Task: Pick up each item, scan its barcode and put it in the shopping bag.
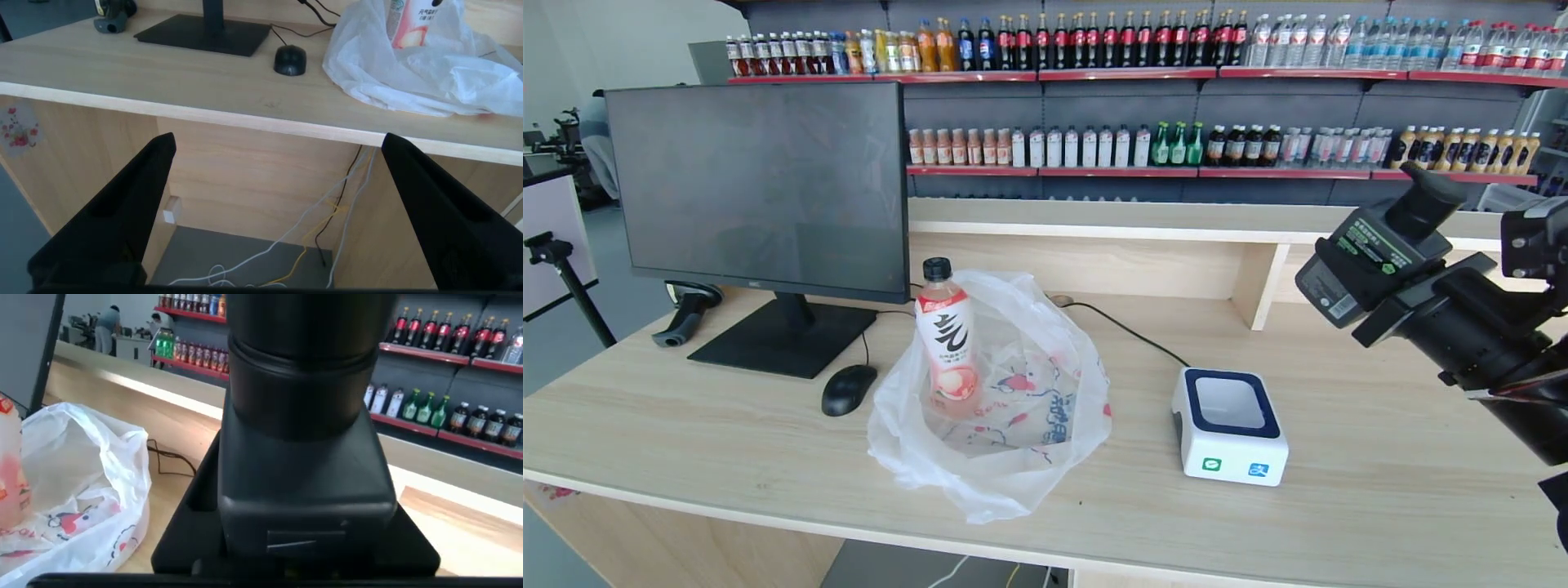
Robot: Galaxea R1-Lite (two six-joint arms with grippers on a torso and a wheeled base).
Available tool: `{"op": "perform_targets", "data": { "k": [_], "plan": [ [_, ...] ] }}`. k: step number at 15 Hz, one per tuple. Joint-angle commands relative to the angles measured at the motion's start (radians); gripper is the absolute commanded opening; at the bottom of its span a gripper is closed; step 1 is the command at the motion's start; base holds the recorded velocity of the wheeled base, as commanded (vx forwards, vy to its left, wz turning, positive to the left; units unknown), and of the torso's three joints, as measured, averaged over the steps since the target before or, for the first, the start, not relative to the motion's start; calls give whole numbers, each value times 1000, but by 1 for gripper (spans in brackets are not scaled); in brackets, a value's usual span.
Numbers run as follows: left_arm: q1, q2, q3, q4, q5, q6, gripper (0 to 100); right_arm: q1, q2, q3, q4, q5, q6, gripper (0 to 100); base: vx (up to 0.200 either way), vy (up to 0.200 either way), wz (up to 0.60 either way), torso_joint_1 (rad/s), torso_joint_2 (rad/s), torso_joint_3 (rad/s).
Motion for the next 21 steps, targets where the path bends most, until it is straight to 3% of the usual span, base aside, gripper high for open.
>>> {"op": "perform_targets", "data": {
  "k": [1,10,21],
  "plan": [
    [0,0,1,0,0,0,100,-3,-1,29,1,0,-1,0,0,0,0,0,0,0],
    [0,0,1,-2,0,0,100,-1,24,27,1,1,14,0,-67,22,0,1,2,1],
    [0,0,1,-3,0,-3,100,-4,-33,30,1,0,25,0,0,200,0,1,-1,4]
  ]
}}
